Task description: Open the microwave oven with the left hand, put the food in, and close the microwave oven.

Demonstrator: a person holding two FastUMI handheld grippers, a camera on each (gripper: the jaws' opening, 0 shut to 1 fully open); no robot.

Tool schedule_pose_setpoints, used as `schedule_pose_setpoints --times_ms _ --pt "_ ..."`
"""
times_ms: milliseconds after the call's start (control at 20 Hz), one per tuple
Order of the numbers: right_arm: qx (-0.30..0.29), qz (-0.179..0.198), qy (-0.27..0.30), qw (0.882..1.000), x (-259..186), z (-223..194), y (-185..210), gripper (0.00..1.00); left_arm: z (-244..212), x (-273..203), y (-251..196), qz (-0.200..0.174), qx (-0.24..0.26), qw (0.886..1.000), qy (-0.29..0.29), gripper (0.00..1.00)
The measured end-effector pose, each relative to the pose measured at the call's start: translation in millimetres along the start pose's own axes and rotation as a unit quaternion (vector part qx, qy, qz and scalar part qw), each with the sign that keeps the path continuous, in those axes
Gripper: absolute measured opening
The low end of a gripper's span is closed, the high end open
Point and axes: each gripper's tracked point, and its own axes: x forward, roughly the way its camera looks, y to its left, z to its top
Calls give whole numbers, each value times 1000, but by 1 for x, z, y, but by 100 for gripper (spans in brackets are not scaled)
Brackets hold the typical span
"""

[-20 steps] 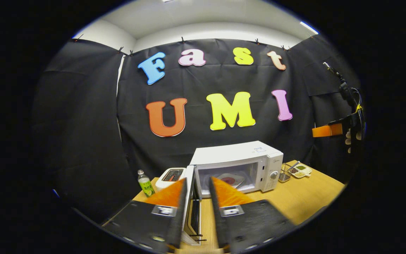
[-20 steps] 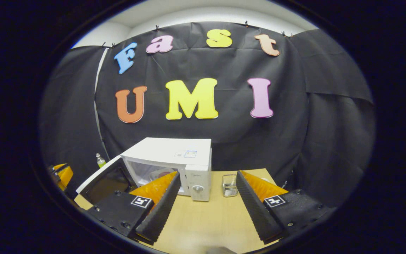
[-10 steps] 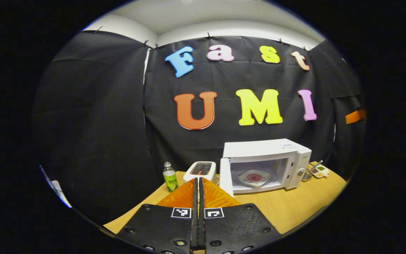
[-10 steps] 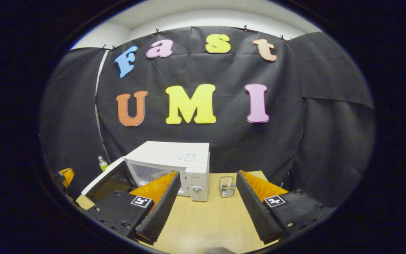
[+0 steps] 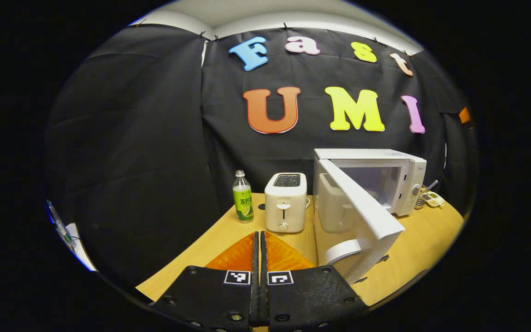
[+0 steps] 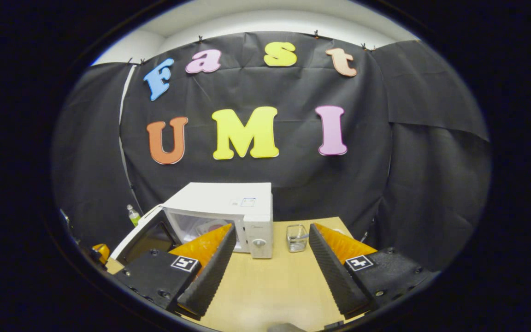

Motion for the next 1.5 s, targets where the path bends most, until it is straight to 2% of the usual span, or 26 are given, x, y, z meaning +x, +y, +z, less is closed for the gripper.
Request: schedule_pose_setpoints --times_ms 50,450,500,550,600,650,750,800,850,900,950,1000,1050,1100,1200,1250,1300,1350,1450,1500 --pt "2 -1 3 1000 -2 -2 -2 100 -4 3 -5 -6 -2 1000 4 0" --pt "1 -28 -1 1000 -14 0 -34 100 -24 17 -47 -48 18 999 19 0" --pt "5 -29 0 1000 -15 -3 -36 92 -25 17 -54 -55 22 998 19 10" --pt "8 -31 2 999 -15 -4 -39 92 -27 17 -60 -56 29 998 21 0" --pt "10 -32 4 999 -15 -5 -43 92 -27 17 -68 -61 32 997 19 0" --pt "11 -33 6 999 -15 -6 -45 100 -27 16 -76 -67 30 997 19 0" --pt "10 -35 9 999 -15 -8 -49 100 -26 15 -98 -84 27 996 18 0" --pt "10 -36 8 999 -15 -7 -50 100 -26 14 -108 -93 32 995 16 10" --pt "13 -38 7 999 -15 -6 -53 100 -25 14 -119 -100 36 994 14 0" --pt "14 -40 6 999 -15 -6 -55 100 -24 14 -128 -108 36 993 13 10" --pt "14 -42 8 999 -15 -6 -57 100 -22 14 -138 -117 34 992 11 10" --pt "16 -43 9 999 -15 -8 -58 100 -21 13 -150 -126 33 991 9 0" --pt "17 -43 7 999 -16 -6 -59 92 -21 15 -161 -136 34 990 9 10" --pt "18 -39 3 999 -16 -4 -58 100 -20 15 -171 -145 37 989 8 10" --pt "10 -45 -4 999 -17 -1 -63 100 -18 18 -191 -166 43 985 6 10" --pt "7 -48 -7 999 -18 1 -65 100 -16 19 -202 -177 45 983 4 0" --pt "6 -49 -8 999 -18 2 -66 100 -14 21 -212 -186 49 981 1 0" --pt "5 -52 -10 999 -19 4 -67 100 -14 22 -223 -194 54 979 0 10" --pt "3 -60 -9 998 -19 4 -74 100 -12 29 -240 -209 62 976 -3 10" --pt "1 -65 -10 998 -20 5 -77 100 -10 33 -248 -216 70 974 -6 0"
